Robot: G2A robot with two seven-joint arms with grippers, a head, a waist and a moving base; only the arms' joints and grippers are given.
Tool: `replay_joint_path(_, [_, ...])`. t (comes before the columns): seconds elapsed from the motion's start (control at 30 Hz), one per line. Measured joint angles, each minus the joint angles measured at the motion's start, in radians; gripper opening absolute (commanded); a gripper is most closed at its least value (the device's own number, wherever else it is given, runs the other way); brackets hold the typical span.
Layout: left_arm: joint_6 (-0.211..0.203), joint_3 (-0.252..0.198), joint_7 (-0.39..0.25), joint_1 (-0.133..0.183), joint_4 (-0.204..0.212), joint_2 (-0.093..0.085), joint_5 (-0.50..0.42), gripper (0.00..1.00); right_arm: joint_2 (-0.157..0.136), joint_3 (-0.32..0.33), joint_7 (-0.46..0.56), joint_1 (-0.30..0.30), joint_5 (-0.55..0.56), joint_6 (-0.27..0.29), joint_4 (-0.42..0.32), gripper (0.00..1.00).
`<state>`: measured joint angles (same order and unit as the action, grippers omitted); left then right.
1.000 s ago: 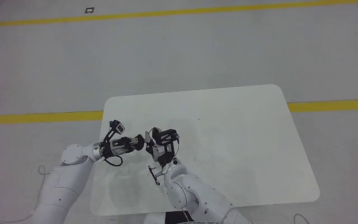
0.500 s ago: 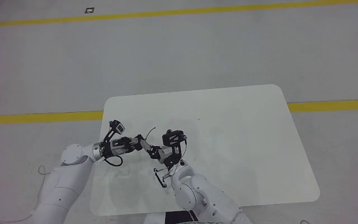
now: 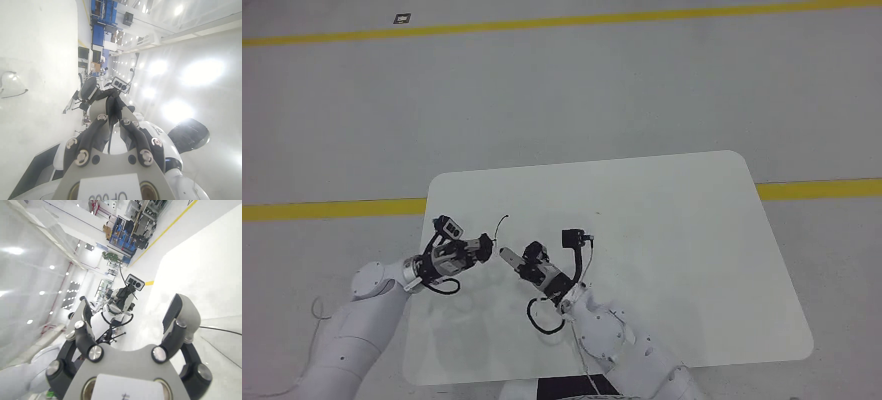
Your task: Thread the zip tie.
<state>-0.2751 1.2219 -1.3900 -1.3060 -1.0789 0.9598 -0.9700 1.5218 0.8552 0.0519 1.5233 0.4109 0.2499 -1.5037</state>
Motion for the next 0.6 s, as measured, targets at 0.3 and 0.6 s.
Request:
replay_joint_path(0.3, [0.011,-0.072,0.0,0.021,-0.007,-0.028,-0.125,0.0,0.008,0.011,0.125,-0.028,-0.352,0.091,0.064,1.0])
replay_joint_path(0.6, [0.035,-0.076,0.028,0.023,0.002,-0.021,-0.142,0.0,0.01,0.013,0.167,-0.034,-0.408,0.081,0.086,1.0])
